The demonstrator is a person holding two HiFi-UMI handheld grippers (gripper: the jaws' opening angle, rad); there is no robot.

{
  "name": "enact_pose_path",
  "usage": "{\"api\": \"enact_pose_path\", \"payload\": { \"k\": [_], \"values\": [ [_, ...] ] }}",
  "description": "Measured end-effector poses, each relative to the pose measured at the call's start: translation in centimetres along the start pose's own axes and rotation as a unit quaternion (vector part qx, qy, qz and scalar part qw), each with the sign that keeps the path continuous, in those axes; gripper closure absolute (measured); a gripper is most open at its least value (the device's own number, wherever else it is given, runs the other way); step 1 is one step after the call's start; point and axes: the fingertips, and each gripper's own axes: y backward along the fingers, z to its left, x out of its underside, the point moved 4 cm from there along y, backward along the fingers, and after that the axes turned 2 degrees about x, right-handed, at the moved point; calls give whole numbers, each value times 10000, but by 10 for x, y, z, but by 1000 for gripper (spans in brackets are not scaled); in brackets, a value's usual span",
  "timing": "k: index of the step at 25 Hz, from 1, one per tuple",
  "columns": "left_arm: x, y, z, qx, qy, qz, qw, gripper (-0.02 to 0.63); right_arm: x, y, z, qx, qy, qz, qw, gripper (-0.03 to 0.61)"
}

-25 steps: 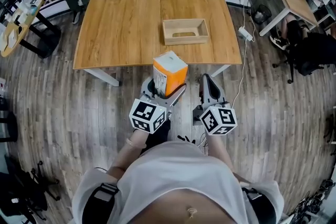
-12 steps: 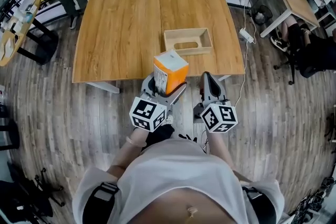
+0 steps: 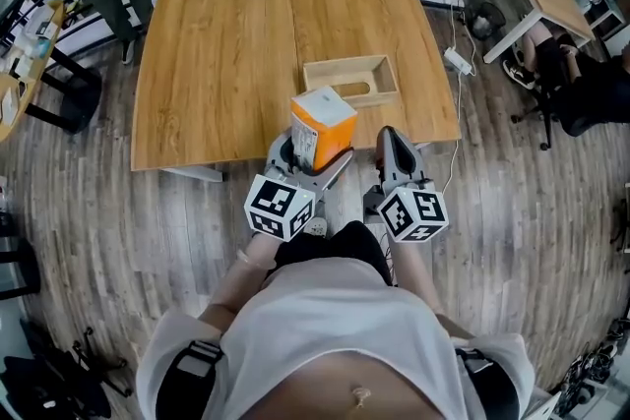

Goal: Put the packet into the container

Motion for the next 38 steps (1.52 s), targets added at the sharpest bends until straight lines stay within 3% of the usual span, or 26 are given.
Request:
{"api": "enact_pose_path", "payload": {
  "k": [15,28,34,38],
  "values": [
    [7,-13,14,-1,-99,519,9986,221,6,0,-12,68,-130,70,9999,567],
    [-8,-86,55,450,-447,1211,9906,219,-6,-55,-52,50,-192,189,9996,567],
    [-16,-126,78,705,-926,1722,9782,219,-14,-80,-71,89,-175,246,9995,568],
    [-12,-148,90,909,-1612,2324,9549,219,-15,-91,-79,101,-163,295,9994,566]
  ]
}}
